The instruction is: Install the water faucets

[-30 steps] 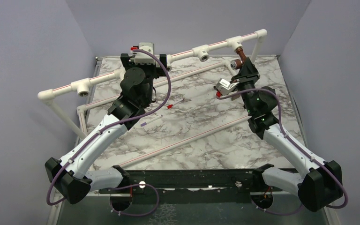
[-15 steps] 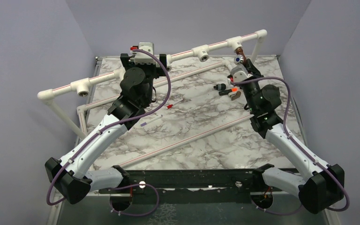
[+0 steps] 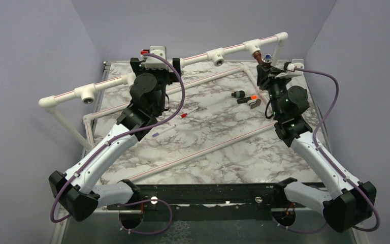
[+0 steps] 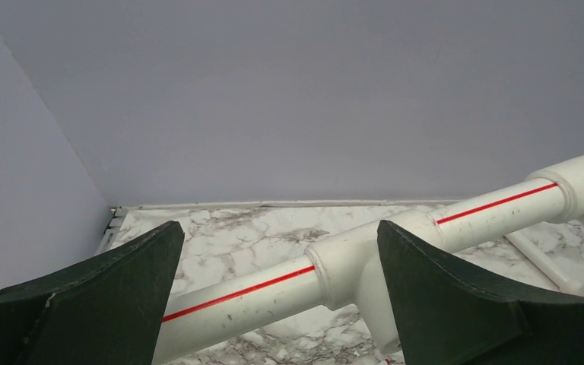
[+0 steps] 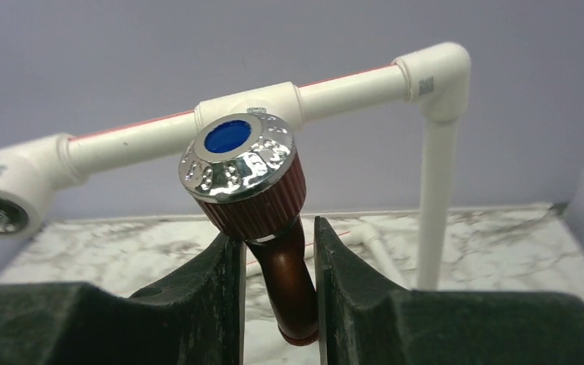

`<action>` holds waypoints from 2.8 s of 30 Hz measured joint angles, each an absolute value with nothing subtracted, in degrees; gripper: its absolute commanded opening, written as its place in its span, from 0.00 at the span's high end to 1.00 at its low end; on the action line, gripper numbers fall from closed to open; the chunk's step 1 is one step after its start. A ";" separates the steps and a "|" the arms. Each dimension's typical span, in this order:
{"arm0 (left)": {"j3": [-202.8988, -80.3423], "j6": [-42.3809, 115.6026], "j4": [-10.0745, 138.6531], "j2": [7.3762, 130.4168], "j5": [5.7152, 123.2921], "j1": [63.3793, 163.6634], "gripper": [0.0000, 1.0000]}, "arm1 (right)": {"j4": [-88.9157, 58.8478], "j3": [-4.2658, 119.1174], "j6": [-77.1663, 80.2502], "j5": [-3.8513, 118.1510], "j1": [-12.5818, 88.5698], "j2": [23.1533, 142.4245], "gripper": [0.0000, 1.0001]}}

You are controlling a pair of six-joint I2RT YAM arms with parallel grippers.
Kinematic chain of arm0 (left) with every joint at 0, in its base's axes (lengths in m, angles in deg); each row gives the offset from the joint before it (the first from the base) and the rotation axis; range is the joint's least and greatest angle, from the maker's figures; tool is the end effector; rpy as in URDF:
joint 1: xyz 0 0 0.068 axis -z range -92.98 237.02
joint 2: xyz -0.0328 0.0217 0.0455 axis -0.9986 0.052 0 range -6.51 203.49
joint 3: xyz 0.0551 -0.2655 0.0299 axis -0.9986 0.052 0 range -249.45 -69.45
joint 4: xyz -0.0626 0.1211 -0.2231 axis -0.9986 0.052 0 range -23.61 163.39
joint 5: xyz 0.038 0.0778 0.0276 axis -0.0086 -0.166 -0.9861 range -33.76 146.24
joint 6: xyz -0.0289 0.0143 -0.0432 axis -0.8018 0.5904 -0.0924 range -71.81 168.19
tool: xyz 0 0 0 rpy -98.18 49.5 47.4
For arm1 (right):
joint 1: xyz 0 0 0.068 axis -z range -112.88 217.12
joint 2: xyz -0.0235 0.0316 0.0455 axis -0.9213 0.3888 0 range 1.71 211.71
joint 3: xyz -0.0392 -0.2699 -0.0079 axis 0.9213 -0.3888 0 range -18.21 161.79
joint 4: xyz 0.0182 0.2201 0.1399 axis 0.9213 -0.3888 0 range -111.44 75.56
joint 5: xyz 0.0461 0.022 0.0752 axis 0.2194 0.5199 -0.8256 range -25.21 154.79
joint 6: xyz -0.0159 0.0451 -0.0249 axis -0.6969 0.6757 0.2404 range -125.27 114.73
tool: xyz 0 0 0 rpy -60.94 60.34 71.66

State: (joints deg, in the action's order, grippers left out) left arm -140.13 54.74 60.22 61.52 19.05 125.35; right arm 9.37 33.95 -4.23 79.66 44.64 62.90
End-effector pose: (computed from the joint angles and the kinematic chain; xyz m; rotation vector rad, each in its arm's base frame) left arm 0.2206 -0.1470 0.4453 0.0252 1.4481 0.0055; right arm 0.2334 0.0867 0.3933 -0.0256 1.3236 0.1786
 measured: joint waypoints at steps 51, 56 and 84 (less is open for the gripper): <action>-140.13 54.02 59.76 61.91 19.77 125.79 0.01 | -23.26 38.00 55.44 94.66 42.70 50.33 0.24; -140.13 54.02 59.76 61.91 19.77 125.79 0.01 | -25.01 39.83 42.23 95.07 42.70 50.04 0.24; -140.13 54.02 59.76 61.91 19.77 125.79 0.01 | -14.52 28.47 -72.38 75.75 42.70 47.53 0.16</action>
